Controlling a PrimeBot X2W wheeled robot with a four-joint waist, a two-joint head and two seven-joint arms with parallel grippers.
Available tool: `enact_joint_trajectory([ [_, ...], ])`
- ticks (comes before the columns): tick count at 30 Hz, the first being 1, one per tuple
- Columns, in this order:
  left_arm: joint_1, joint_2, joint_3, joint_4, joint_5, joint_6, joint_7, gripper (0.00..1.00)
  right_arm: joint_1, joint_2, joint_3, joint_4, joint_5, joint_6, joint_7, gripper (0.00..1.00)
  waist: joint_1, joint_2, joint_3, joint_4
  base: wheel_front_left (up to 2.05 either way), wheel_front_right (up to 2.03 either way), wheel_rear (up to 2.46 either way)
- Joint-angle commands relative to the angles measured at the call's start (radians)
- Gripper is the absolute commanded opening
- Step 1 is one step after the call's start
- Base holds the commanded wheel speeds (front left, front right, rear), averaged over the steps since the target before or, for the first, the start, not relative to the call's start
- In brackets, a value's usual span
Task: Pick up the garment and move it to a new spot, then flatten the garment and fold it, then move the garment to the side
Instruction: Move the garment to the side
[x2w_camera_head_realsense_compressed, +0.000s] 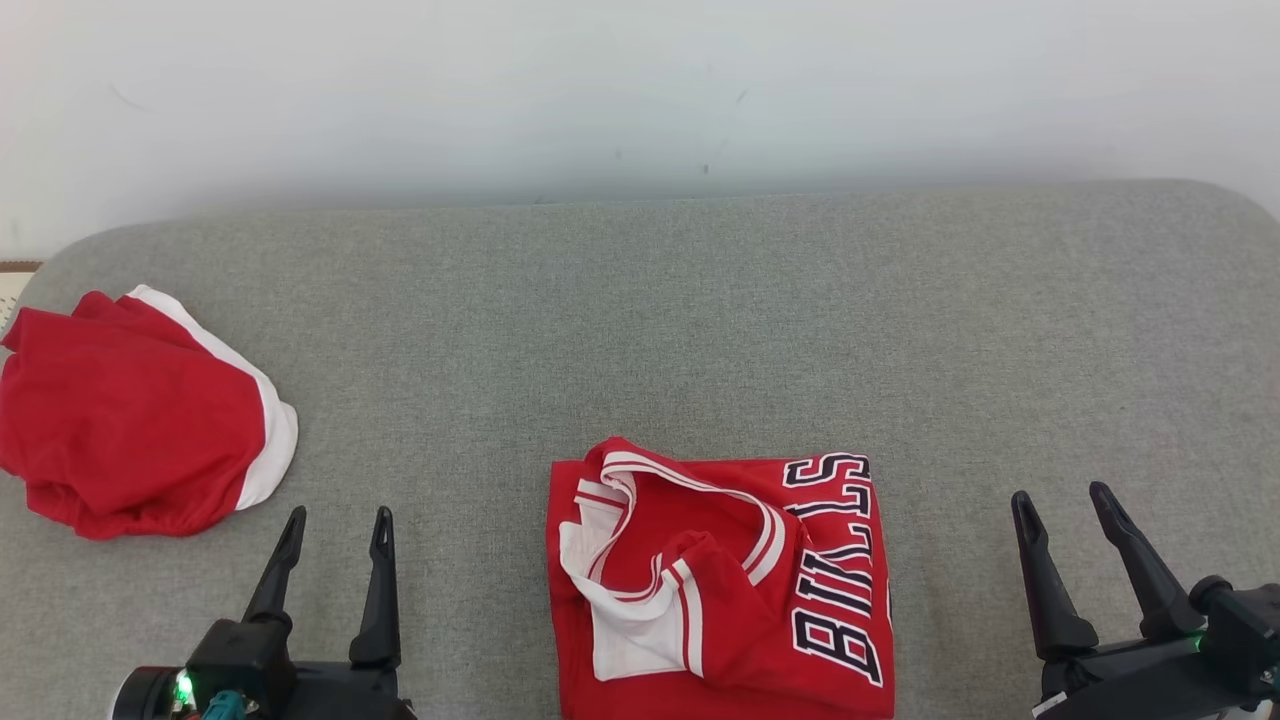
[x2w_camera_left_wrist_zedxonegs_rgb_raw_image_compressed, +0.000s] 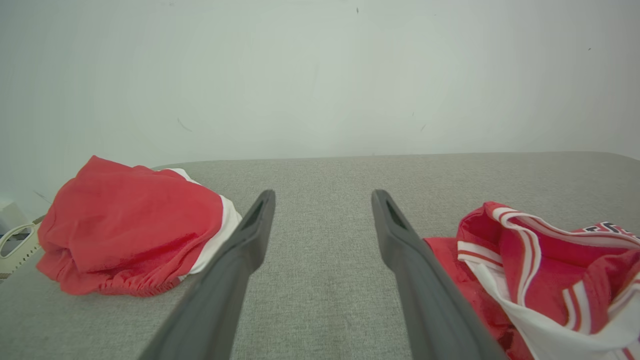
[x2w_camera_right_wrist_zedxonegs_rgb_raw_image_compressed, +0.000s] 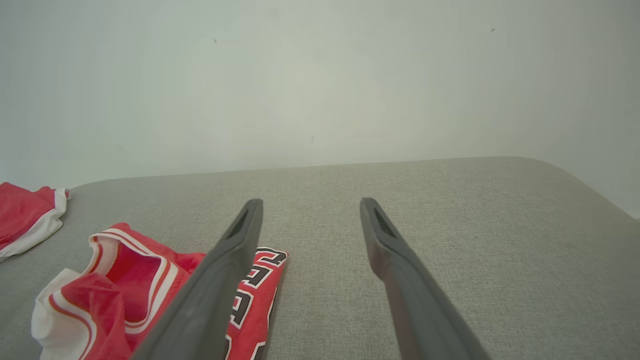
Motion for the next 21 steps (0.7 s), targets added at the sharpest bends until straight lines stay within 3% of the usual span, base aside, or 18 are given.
enact_joint_trajectory([
  [1,0.012,0.007,-0.002,-0.004,0.01,0.004,0.0,1.0,0.009,-0.004,0.001,-0.003,-0.009,0.0,0.004,1.0,0.0001,0.0,0.0,0.0,0.0,0.0,0.0],
  [16,-0.01,-0.002,-0.013,-0.011,-0.001,0.004,-0.007,1.0,-0.021,-0.023,0.032,0.0,0.009,0.0,0.036,1.0,0.0001,0.0,0.022,0.016,0.0,0.0,0.0],
  [17,-0.012,-0.003,-0.014,-0.011,-0.002,0.003,-0.009,1.0,-0.03,-0.024,0.046,0.006,0.016,0.0,0.038,0.49,0.0001,0.0,0.026,0.02,0.0,0.0,0.0],
  [19,-0.017,-0.007,-0.017,-0.009,-0.002,0.003,-0.013,1.0,-0.049,-0.029,0.089,0.032,0.033,0.0,0.039,0.0,0.0001,0.0,0.034,0.026,0.0,0.0,0.0],
  [21,-0.025,-0.013,-0.023,-0.007,0.0,0.002,-0.014,1.0,-0.072,-0.033,0.139,0.067,0.05,0.0,0.041,0.0,0.0001,0.0,0.044,0.035,0.0,0.0,0.0],
])
